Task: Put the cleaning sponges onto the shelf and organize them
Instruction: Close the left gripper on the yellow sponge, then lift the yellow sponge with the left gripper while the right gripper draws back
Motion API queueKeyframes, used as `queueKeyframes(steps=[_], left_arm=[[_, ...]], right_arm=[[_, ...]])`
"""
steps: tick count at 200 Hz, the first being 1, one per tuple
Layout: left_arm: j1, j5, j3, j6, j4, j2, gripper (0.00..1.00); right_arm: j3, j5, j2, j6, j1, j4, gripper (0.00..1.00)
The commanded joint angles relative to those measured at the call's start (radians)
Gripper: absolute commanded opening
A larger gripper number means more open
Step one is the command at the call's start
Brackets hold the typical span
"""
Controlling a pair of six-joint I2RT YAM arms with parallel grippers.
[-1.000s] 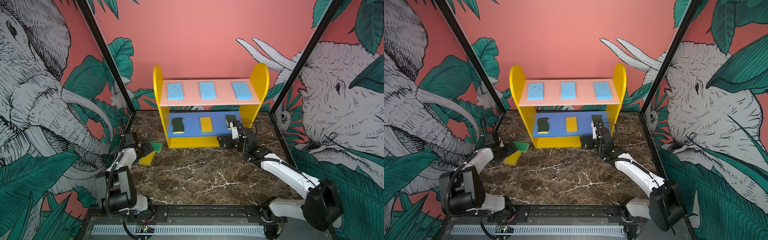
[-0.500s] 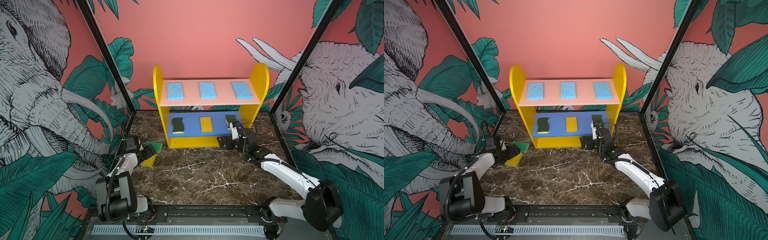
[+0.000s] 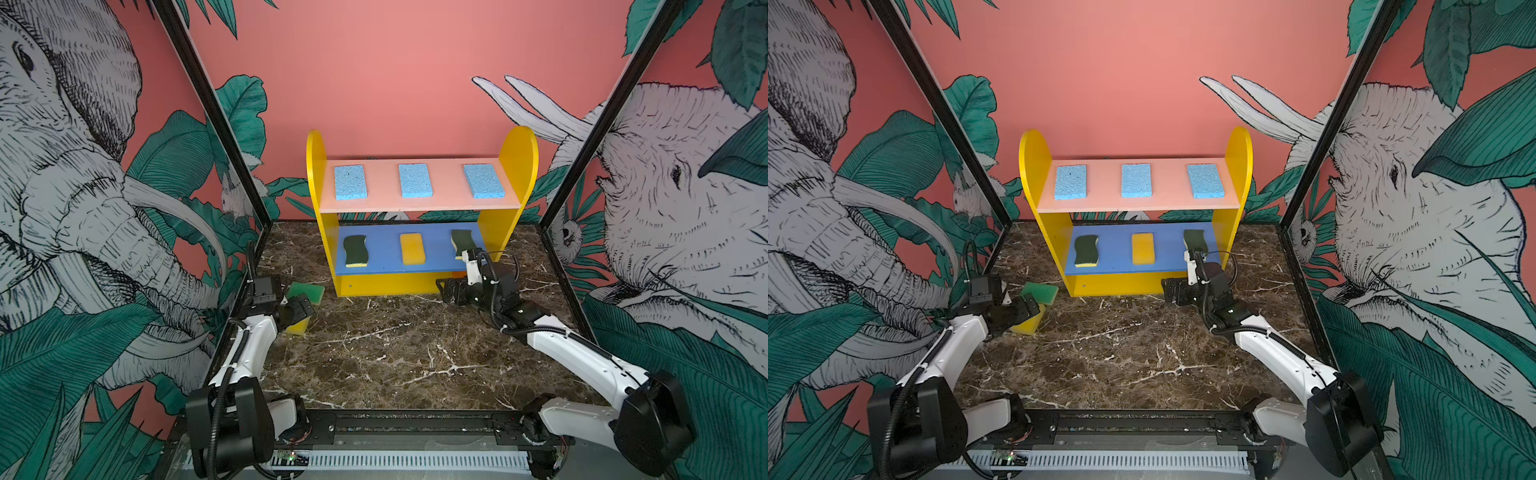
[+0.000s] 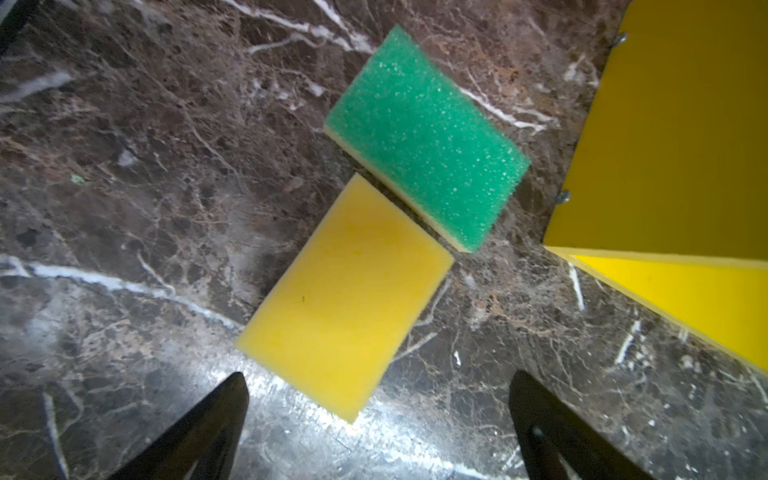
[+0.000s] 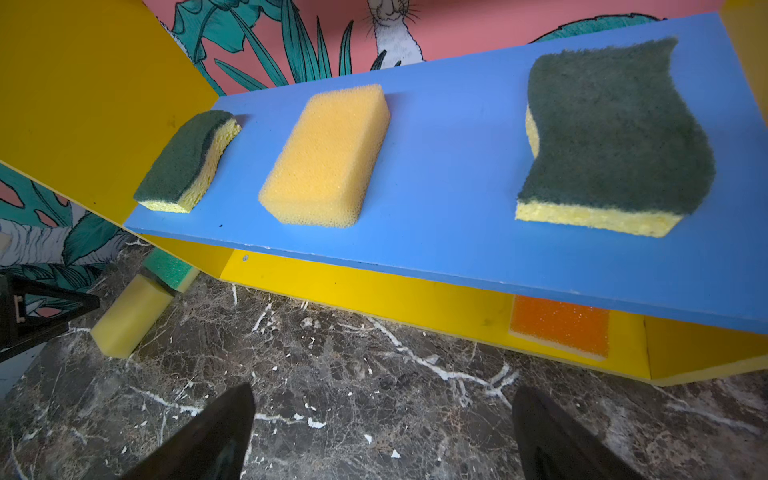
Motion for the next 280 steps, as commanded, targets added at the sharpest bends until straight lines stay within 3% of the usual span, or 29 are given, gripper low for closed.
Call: queueKeyframes(steps=[1, 95, 122, 163, 280], left_arm=[[0.007, -0.076, 0.036, 0.027, -0.025, 0.065, 0.99], [0.039, 0.032, 0.045, 0.069, 0.132, 0.233, 0.99], [0.037, 0.104, -0.013, 0.047, 0.198, 0.212, 0.99], [0.024, 0.146, -0.048, 0.032, 0.152, 0.115, 0.99], [-0.123, -0.076, -0.153, -0.108, 0.048, -0.010, 0.99]], right_arm=[[-0.011, -0.002, -0.025, 0.002, 0.004, 0.038, 0.99], [0.007, 0.002, -0.011, -0.018, 0.002, 0.019, 0.99], [0.004, -0.002, -0.010, -0.021, 0.002, 0.019, 0.99], [-0.007, -0.002, -0.033, -0.037, 0.003, 0.007, 0.99], [-0.066, -0.003, -0.105, -0.038, 0.002, 0.008, 0.99]])
